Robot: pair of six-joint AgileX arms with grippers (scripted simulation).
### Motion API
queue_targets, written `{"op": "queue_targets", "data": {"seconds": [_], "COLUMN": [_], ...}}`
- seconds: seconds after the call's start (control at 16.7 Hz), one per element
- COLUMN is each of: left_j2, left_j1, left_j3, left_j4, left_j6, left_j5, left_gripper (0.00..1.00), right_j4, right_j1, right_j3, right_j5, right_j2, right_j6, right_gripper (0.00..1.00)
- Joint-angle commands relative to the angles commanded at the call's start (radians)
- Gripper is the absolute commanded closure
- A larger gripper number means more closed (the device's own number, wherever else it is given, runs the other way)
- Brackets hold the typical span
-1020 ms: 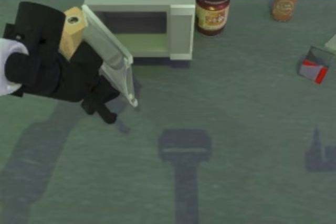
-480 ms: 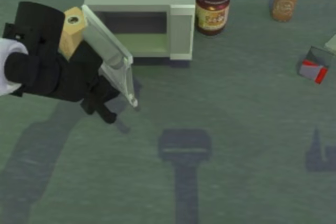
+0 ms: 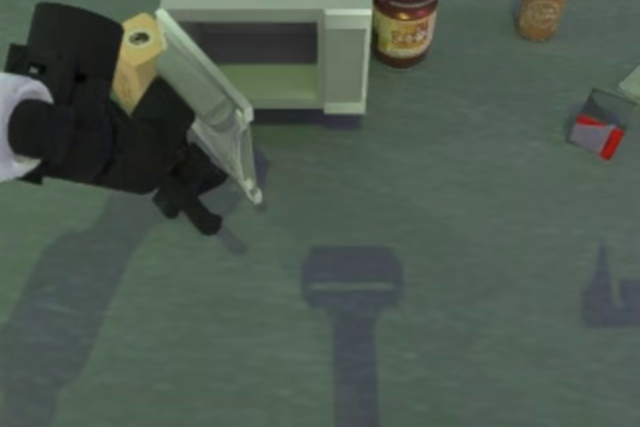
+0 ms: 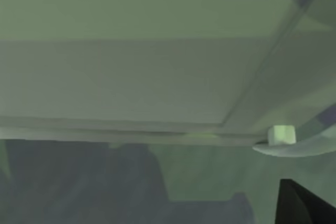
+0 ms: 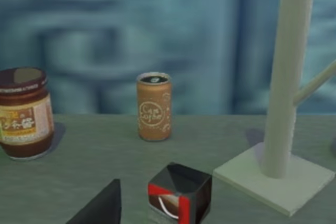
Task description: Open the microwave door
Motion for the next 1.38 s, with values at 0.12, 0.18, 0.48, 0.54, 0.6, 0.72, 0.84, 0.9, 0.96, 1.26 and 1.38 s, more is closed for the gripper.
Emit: {"op": "queue_targets", "data": {"seconds": [0.12, 0.18, 0.48, 0.54, 0.6, 0.72, 0.84, 0.9, 0.96, 1.26, 1.38], "left_j2": [0.0, 0.0, 0.0, 0.0, 0.0, 0.0, 0.0, 0.0, 0.0, 0.0, 0.0], "left_j1": [0.0, 0.0, 0.0, 0.0, 0.0, 0.0, 0.0, 0.0, 0.0, 0.0, -0.001], "left_j3": [0.0, 0.0, 0.0, 0.0, 0.0, 0.0, 0.0, 0.0, 0.0, 0.0, 0.0], "left_j4": [0.0, 0.0, 0.0, 0.0, 0.0, 0.0, 0.0, 0.0, 0.0, 0.0, 0.0], "left_j6": [0.0, 0.0, 0.0, 0.0, 0.0, 0.0, 0.0, 0.0, 0.0, 0.0, 0.0], "left_j5": [0.0, 0.0, 0.0, 0.0, 0.0, 0.0, 0.0, 0.0, 0.0, 0.0, 0.0], "left_gripper": [0.92, 0.85, 0.47, 0.4, 0.32, 0.17, 0.02, 0.0, 0.0, 0.0, 0.0], "right_j4": [0.0, 0.0, 0.0, 0.0, 0.0, 0.0, 0.0, 0.0, 0.0, 0.0, 0.0], "right_j1": [0.0, 0.0, 0.0, 0.0, 0.0, 0.0, 0.0, 0.0, 0.0, 0.0, 0.0], "right_j3": [0.0, 0.0, 0.0, 0.0, 0.0, 0.0, 0.0, 0.0, 0.0, 0.0, 0.0], "right_j5": [0.0, 0.0, 0.0, 0.0, 0.0, 0.0, 0.0, 0.0, 0.0, 0.0, 0.0], "right_j2": [0.0, 0.0, 0.0, 0.0, 0.0, 0.0, 0.0, 0.0, 0.0, 0.0, 0.0], "right_j6": [0.0, 0.0, 0.0, 0.0, 0.0, 0.0, 0.0, 0.0, 0.0, 0.0, 0.0], "right_gripper": [0.0, 0.0, 0.0, 0.0, 0.0, 0.0, 0.0, 0.0, 0.0, 0.0, 0.0]}}
